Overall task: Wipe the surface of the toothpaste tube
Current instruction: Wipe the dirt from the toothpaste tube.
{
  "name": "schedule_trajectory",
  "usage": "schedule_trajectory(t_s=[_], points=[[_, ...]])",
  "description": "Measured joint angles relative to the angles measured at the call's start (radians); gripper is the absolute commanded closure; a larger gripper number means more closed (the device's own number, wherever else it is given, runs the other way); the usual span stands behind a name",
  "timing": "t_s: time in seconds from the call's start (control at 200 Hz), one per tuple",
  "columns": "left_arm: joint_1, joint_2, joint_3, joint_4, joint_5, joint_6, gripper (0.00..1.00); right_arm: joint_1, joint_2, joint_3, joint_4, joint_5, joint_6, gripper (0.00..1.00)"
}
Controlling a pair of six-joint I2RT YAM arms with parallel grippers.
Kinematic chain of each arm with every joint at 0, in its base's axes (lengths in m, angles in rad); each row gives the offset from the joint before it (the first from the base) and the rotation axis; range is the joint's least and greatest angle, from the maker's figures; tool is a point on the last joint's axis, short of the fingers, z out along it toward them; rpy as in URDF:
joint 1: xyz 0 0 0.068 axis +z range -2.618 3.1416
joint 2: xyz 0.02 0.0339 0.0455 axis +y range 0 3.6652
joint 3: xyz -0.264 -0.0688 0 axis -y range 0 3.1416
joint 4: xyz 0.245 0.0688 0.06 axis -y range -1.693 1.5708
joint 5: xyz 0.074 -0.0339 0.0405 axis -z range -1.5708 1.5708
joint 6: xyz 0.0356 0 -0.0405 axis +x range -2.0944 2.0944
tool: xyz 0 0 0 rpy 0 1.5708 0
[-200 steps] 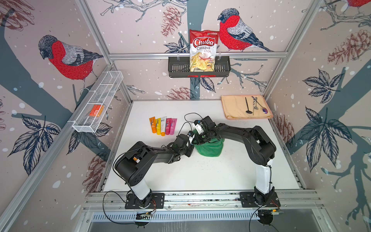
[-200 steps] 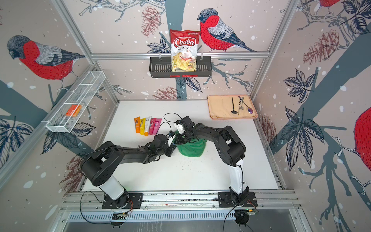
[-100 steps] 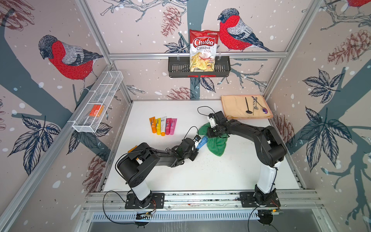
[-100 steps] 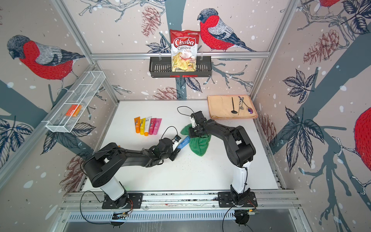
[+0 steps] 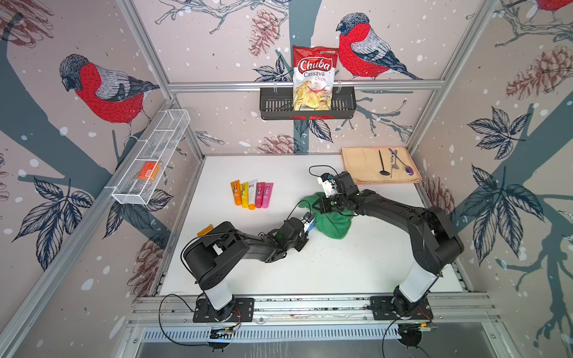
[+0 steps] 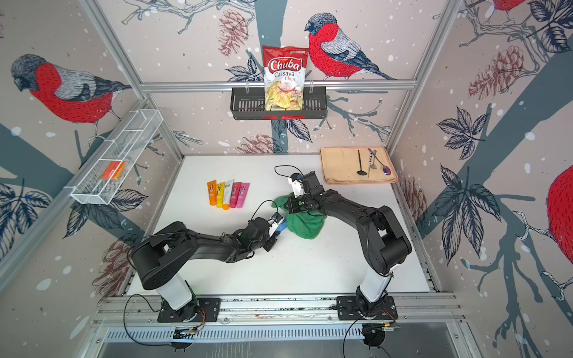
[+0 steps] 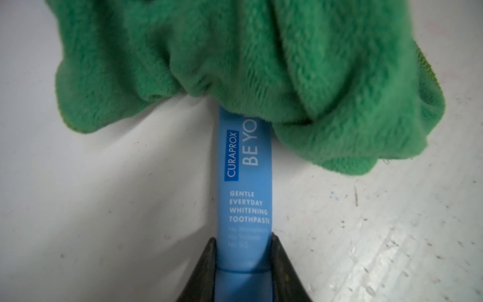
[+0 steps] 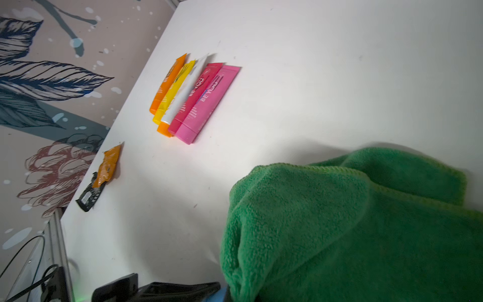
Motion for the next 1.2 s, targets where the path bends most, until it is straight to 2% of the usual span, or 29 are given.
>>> schedule_trajectory(t_s=[0.165,0.475,0.6,0.715,1.006,1.196], points=[[0.0,0.0,-0.006,0.005,-0.025,-0.005,0.92,0.055,0.065,-0.004,0.025,-0.011,0.024,1.0],[0.002,0.0,-0.008,0.002,-0.053,-0.034,0.93,0.082,0.07,-0.11,0.144,-0.013,0.065,1.0],[0.002,-0.001,-0.011,0.01,-0.053,-0.037,0.93,0.084,0.079,-0.119,0.143,0.037,0.058,1.0],[0.002,-0.002,-0.018,0.024,-0.053,-0.029,0.93,0.066,0.082,-0.119,0.134,0.056,0.047,1.0],[0.002,-0.006,-0.026,0.05,-0.026,-0.026,0.93,-0.056,0.057,-0.142,0.074,0.144,0.04,1.0],[0.007,-0.006,-0.027,0.051,-0.003,-0.021,0.93,-0.077,0.05,-0.131,0.048,0.187,0.039,1.0]])
